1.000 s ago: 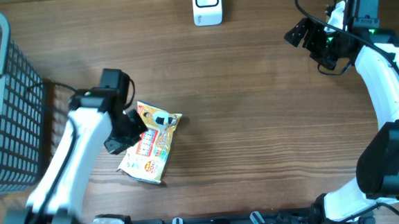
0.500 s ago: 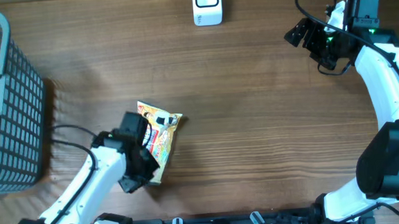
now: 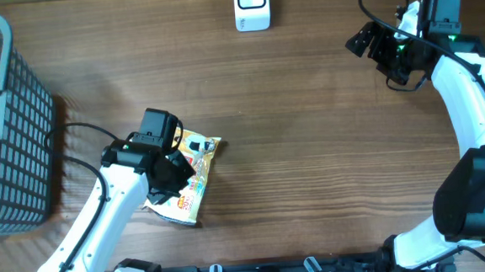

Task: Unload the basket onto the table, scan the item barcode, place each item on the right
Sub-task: 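Move the left gripper down onto the cream tissue pack, then grasp the cream tissue pack with the left gripper and lift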

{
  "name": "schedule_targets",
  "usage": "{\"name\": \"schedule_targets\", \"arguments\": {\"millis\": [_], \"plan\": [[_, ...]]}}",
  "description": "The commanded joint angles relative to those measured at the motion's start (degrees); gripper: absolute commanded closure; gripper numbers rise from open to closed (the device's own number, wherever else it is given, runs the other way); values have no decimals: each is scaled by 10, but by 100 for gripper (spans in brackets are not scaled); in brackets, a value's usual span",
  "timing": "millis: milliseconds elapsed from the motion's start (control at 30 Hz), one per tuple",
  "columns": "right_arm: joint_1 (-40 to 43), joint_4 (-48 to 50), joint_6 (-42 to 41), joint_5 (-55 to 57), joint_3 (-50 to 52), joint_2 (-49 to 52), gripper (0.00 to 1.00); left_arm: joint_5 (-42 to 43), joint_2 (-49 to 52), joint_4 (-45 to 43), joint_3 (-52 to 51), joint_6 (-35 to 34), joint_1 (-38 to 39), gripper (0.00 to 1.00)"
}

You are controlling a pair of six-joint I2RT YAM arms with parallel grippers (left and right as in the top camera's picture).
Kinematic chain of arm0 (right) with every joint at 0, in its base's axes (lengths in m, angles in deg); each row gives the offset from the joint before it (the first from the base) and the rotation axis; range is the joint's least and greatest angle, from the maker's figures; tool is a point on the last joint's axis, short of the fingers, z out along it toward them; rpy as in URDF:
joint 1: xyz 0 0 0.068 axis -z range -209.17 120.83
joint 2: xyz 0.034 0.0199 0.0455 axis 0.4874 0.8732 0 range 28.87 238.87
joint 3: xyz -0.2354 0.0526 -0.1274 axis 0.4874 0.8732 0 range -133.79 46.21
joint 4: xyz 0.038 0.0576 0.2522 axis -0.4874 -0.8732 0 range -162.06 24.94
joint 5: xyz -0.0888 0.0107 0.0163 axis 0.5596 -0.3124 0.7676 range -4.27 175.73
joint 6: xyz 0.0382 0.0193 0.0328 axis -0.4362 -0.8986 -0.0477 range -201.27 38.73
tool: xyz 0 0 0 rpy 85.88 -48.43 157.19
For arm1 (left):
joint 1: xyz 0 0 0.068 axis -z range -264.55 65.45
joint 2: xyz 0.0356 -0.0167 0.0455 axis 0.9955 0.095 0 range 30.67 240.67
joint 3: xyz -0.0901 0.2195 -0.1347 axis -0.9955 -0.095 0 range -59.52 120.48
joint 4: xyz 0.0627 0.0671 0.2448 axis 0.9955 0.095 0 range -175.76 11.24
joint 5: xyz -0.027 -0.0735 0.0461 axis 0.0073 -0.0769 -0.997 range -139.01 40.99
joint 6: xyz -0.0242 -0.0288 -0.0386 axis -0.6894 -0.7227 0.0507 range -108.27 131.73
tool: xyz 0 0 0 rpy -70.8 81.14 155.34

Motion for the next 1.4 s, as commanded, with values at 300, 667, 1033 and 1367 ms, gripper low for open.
{"name": "schedule_targets", "arguments": {"millis": [300, 667, 1033, 1367], "plan": [[-2, 2, -2, 4, 1, -4, 0, -2, 45, -45, -118, -113, 3, 96], [-2, 2, -2, 4, 1, -4, 0, 102, 48, -244, -123, -110, 64, 96], [-2, 2, -2, 4, 1, -4, 0, -137, 43, 8, 43, -60, 52, 96], [-2, 2, -2, 4, 1, -4, 0, -101, 87, -101, -17, -85, 33, 96]]}}
